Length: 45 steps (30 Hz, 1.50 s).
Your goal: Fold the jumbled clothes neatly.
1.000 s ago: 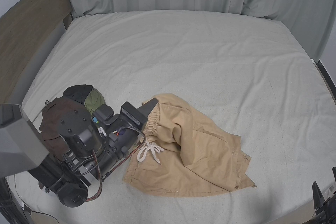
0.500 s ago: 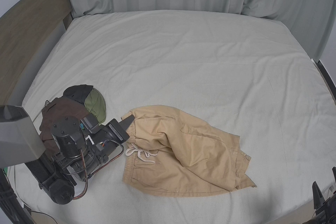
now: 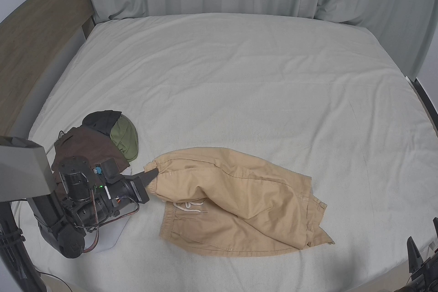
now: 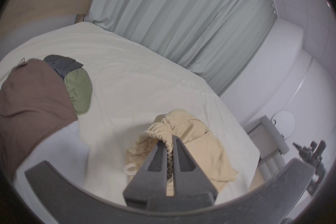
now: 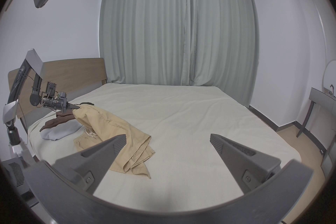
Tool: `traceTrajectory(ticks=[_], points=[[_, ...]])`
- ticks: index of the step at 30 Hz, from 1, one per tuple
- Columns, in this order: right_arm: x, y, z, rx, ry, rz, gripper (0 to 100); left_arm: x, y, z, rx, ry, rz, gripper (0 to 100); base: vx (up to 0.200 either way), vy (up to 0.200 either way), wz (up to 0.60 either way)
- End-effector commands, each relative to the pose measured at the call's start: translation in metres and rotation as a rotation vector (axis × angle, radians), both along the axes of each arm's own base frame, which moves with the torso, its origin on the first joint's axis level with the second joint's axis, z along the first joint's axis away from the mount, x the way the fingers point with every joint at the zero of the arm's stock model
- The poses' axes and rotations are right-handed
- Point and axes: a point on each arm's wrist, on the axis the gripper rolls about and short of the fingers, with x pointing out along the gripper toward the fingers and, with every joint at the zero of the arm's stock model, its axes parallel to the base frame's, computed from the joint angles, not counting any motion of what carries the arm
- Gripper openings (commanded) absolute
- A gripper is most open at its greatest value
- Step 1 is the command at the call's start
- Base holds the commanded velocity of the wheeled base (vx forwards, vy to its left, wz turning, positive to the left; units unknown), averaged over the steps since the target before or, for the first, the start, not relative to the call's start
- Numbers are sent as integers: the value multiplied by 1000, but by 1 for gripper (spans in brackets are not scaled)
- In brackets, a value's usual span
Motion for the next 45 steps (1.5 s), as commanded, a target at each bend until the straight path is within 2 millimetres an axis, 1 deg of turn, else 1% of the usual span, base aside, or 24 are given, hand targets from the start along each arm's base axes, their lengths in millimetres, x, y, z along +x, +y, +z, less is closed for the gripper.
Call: traceTrajectory(ticks=[1, 5, 8, 12, 17, 21, 25, 36, 45], points=[[0, 0, -5, -3, 4, 1, 100, 7, 19, -16, 72, 22, 20, 0, 0, 0, 0], [0, 0, -5, -4, 4, 1, 100, 11, 25, -21, 110, 12, 23, 0, 0, 0, 0], [0, 0, -5, -4, 4, 1, 100, 17, 35, -22, 117, 5, 48, 0, 0, 0, 0], [0, 0, -5, -6, 4, 3, 100, 24, 40, -28, 162, -16, 43, 0, 0, 0, 0], [0, 0, -5, -6, 3, 1, 100, 20, 40, -30, 168, -3, 41, 0, 0, 0, 0], [0, 0, -5, -6, 3, 1, 100, 24, 45, -29, 163, -10, 59, 0, 0, 0, 0], [0, 0, -5, -7, 3, 1, 100, 25, 45, -32, 164, 0, 59, 0, 0, 0, 0], [0, 0, -5, -10, 2, 1, 100, 24, 45, -33, 163, 5, 57, 0, 0, 0, 0], [0, 0, -5, -12, 1, 1, 100, 25, 45, -41, 168, 31, 56, 0, 0, 0, 0]])
